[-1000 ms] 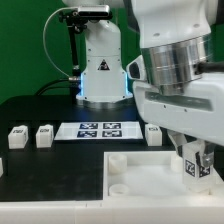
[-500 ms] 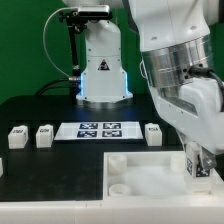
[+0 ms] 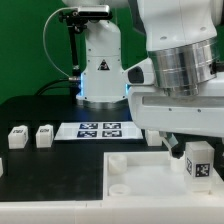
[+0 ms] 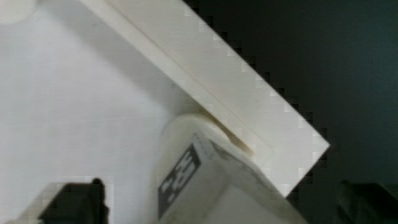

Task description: Assemble one leg

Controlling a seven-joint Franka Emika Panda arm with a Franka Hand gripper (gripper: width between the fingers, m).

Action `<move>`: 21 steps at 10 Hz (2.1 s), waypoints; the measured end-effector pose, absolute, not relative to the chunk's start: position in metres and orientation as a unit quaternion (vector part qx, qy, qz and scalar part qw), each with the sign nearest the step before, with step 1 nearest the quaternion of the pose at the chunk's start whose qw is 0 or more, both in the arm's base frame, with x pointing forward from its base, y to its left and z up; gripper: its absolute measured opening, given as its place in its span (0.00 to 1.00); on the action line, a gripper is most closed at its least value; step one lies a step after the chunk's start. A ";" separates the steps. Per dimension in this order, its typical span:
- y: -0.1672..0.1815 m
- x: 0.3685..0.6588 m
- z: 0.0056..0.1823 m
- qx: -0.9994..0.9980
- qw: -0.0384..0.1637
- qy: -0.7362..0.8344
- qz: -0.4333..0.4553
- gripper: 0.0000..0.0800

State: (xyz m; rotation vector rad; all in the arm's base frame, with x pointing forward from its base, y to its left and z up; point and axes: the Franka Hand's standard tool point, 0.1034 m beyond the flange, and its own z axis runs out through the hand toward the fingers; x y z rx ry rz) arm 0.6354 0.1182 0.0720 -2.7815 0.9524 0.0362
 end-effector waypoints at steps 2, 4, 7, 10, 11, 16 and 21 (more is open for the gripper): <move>0.125 0.635 0.070 -0.990 0.062 0.123 -0.016 0.81; 0.120 0.639 0.072 -0.998 0.058 0.014 -0.033 0.81; 0.122 0.639 0.071 -0.997 0.061 0.045 -0.030 0.44; 0.118 0.638 0.070 -0.967 0.068 0.245 -0.019 0.37; 0.117 0.638 0.070 -0.938 0.074 0.339 -0.018 0.37; 0.125 0.635 0.070 -0.739 0.117 0.662 0.041 0.37; 0.123 0.632 0.066 -0.814 0.109 0.569 0.035 0.70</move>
Offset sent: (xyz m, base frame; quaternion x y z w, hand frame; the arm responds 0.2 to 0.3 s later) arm 0.0045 -0.0098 0.0069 -0.0115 0.0450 -0.2716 0.9613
